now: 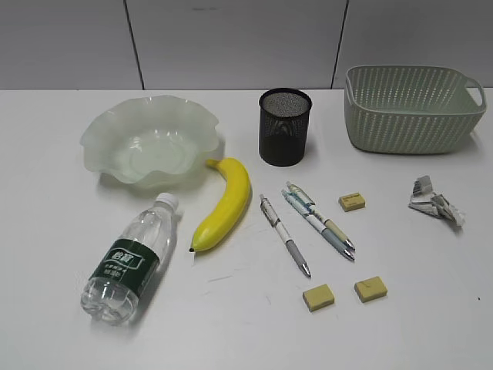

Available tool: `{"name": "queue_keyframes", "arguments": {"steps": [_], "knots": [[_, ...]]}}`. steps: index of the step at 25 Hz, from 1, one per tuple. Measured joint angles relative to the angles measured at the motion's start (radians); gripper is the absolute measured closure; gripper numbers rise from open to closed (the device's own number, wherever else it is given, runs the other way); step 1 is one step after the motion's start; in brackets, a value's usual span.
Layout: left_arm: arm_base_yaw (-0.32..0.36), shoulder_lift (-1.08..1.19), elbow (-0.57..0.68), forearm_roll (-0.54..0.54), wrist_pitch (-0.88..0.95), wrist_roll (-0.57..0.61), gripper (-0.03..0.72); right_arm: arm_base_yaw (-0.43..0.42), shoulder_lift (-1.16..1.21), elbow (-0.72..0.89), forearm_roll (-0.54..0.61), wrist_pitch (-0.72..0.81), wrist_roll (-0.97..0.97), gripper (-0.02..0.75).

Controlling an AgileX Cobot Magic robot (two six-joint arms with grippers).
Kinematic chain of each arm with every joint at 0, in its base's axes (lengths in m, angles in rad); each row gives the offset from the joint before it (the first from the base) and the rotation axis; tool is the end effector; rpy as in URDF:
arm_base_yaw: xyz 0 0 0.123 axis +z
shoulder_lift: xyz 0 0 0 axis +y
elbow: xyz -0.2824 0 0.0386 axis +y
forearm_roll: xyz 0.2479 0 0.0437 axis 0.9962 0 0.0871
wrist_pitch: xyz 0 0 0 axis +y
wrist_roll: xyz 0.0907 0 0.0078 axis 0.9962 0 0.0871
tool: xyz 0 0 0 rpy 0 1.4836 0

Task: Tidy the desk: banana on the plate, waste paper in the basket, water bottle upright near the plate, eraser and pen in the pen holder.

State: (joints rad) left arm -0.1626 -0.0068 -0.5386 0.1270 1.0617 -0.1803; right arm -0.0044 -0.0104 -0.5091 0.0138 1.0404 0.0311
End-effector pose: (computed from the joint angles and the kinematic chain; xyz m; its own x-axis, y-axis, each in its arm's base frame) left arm -0.0093 0.0117 0.2882 -0.4119 -0.0511 -0.9098 0.0130 0.9980 -0.0620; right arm -0.0067 0.0011 0.2813 -0.4201 0.0399 -0.9066 0.0096 0.9992 0.0395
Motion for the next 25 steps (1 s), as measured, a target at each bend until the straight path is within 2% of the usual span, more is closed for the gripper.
{"name": "queue_keyframes", "arguments": {"steps": [25], "knots": [[0.000,0.000,0.000,-0.006,0.000,0.000,0.452,0.000,0.000,0.000,0.000,0.000,0.000,0.408]]}}
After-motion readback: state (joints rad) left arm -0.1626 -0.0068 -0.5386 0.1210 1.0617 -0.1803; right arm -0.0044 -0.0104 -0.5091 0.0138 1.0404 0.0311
